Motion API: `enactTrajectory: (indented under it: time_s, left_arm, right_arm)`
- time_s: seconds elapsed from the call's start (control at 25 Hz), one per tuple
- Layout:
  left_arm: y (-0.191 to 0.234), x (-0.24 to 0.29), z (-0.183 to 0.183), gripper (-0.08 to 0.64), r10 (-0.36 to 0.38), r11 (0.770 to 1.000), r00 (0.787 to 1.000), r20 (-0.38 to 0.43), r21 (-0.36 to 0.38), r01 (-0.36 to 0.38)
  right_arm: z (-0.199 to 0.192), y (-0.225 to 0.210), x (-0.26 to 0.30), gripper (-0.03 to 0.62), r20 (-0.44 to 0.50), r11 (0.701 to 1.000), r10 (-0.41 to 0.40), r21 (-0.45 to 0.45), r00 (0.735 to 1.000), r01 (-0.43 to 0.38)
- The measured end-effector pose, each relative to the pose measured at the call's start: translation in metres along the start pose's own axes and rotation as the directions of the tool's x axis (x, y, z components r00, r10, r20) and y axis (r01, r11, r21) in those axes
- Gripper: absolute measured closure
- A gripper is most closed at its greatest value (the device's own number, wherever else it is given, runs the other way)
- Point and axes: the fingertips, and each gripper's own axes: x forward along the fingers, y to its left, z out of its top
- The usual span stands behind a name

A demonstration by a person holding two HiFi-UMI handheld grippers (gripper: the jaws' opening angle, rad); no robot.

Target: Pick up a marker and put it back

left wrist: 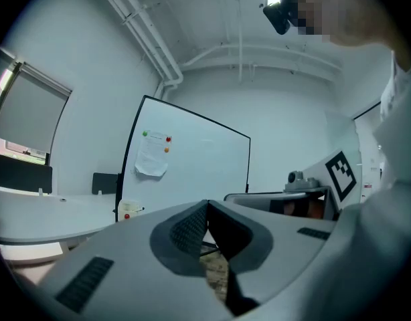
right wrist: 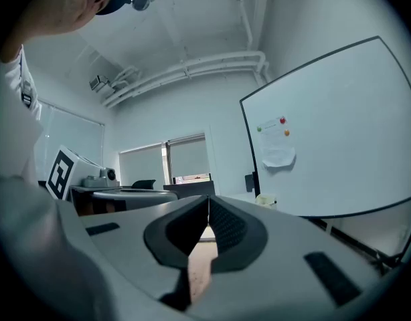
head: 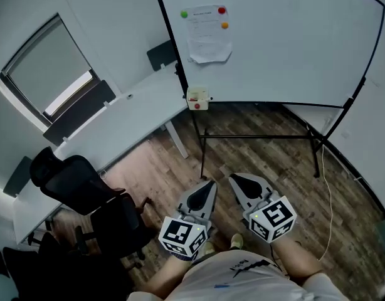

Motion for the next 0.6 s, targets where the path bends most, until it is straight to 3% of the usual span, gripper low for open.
enactTrajectory:
  time_s: [0.28, 0.6]
  left_arm:
    - [0.003, 0.028, 0.009, 0.548, 0.031, 0.997, 1.000, 0.000, 0.070, -0.031]
    - [0.010, 0.062, 0.004, 0.549, 0.047, 0.998, 0.999, -0.021, 0.045, -0.046]
  right_arm:
    - [0.014, -0.032, -0.006, 0.578, 0.062, 1.000, 0.002, 0.020, 0.998, -0.003]
    - [0.013, -0.059, 0.008, 0.578, 0.068, 0.998, 0.025, 0.049, 0.997, -0.029]
